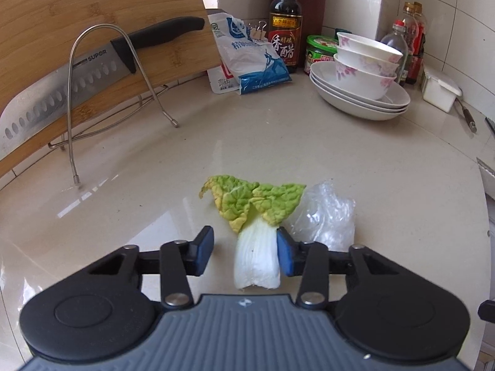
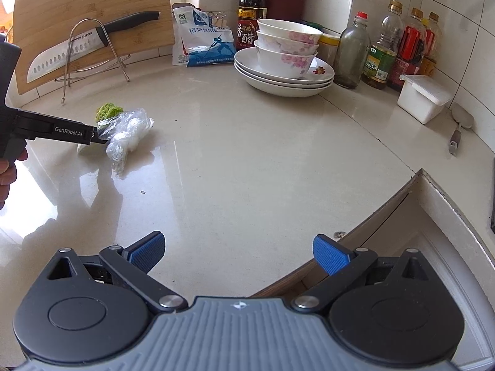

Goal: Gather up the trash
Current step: 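Grasp the cabbage leaf stem with the left tool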

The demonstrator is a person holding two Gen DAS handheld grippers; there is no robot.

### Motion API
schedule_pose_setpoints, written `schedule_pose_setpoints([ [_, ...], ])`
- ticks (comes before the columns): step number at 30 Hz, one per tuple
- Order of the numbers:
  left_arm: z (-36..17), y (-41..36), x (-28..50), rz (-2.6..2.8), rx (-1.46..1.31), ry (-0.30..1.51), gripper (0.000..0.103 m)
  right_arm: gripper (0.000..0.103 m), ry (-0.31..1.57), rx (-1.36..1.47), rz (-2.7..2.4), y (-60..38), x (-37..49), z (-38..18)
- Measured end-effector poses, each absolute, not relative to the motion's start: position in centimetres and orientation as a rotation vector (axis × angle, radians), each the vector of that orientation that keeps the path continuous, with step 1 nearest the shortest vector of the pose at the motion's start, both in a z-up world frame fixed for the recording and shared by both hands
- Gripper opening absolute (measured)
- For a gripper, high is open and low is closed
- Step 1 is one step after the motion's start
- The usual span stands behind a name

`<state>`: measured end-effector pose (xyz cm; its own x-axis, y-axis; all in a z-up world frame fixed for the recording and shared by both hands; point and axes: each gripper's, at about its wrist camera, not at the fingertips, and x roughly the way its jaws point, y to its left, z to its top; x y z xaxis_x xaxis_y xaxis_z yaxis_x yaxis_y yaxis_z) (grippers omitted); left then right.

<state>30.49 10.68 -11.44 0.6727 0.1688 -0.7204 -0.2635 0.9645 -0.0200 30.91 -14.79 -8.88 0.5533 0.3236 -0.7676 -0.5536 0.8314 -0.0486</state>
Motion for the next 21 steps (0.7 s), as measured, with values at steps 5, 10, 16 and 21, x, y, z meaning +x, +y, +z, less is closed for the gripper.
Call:
schedule_pose_setpoints([
  [5, -10.9, 10.4, 30.3, 0.224, -0.111, 0.788, 0.014, 0.103, 0.836, -0.302, 0.535, -14.8, 31.1, -8.9],
  [10, -10.1, 11.3, 29.7, 0.238, -0.11, 0.785, 0.012, 0.103, 0.822, -0.314, 0.553, -14.5, 31.1, -8.6],
  [16, -10.6, 12.5, 29.7, 0.23, -0.133, 0.808, 0.013, 0.103, 0.821, -0.316, 0.575, -13.7, 31.1, -8.8],
  [21, -11.2, 12.7, 30.0, 0.225, -0.155, 0.821, 0.006, 0.103, 0.816, -0.328, 0.594, -13.2, 31.1, -8.7],
])
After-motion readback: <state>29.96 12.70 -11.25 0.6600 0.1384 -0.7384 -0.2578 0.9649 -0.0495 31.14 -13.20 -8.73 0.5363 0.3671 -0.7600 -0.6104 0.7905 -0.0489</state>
